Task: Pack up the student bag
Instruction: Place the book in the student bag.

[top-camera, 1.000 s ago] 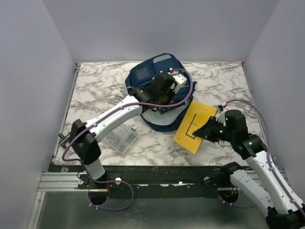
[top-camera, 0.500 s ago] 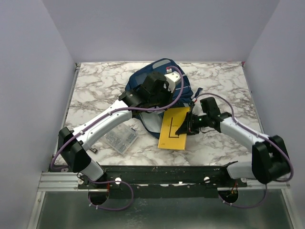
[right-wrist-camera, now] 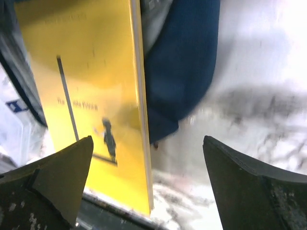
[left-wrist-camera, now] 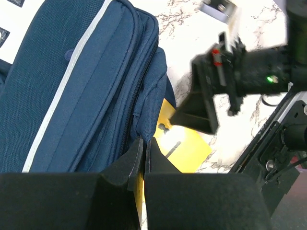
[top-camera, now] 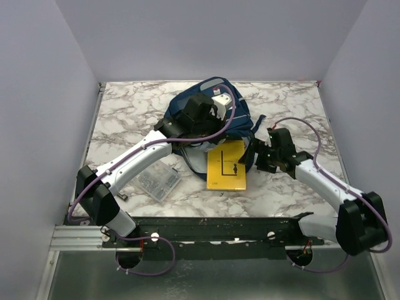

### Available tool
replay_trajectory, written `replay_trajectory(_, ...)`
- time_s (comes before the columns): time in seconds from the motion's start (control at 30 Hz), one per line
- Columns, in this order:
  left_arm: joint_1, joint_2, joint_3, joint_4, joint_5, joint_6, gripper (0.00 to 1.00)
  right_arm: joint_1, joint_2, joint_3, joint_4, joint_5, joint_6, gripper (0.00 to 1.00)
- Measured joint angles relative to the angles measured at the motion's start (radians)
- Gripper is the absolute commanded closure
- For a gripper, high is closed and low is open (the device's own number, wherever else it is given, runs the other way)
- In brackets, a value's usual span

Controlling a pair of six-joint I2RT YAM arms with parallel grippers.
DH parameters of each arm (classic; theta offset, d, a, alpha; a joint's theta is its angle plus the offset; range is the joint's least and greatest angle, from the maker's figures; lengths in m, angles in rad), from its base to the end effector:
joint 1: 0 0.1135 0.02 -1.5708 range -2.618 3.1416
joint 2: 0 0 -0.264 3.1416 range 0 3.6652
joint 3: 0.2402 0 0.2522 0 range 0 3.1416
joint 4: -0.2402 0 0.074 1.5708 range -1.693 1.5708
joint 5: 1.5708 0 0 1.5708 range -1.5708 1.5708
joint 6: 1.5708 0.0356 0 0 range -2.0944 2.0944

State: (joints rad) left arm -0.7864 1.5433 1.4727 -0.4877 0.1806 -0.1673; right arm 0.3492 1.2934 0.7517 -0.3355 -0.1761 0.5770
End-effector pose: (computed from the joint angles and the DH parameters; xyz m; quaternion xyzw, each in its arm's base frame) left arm 0.2454 -0.2549 0.3622 0.3070 0.8163 -0.2917 0.3929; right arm 0.2405 0.0942 0.2087 0.0768 0.9341 0.2252 0.2660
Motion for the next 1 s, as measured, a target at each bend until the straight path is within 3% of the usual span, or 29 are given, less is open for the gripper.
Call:
replay_trajectory(0.13,0.005,0.0,0.0,0.004,0.02,-0.011,1.0,-0.001,-0.215,-0.183,0.046,-0.116,0.117,0.0)
replay_trajectory(0.33,0.013,0.02,-0.001,0.015,0.062,-0.031,1.0,0.0,-0.507,-0.533,0.304,-0.328,0.438,0.05)
replay_trajectory(0.47,0.014,0.032,-0.001,0.015,0.082,-0.039,1.0,0.005,-0.425,-0.63,0.5,-0.408,0.576,0.23)
replay_trajectory(0.63,0.014,0.032,-0.001,0.015,0.089,-0.037,1.0,0.011,-0.329,-0.657,0.666,-0.446,0.653,0.81)
replay_trajectory(0.73,0.014,0.032,-0.001,0.015,0.089,-0.032,1.0,0.011,-0.31,-0.649,0.7,-0.456,0.675,0.9)
replay_trajectory(0.77,0.014,0.032,-0.002,0.015,0.089,-0.029,1.0,0.011,-0.31,-0.639,0.697,-0.457,0.666,0.98)
replay_trajectory(1.0,0.014,0.02,-0.024,0.015,0.072,0.004,1.0,-0.016,-0.285,-0.468,0.569,-0.481,0.544,1.0)
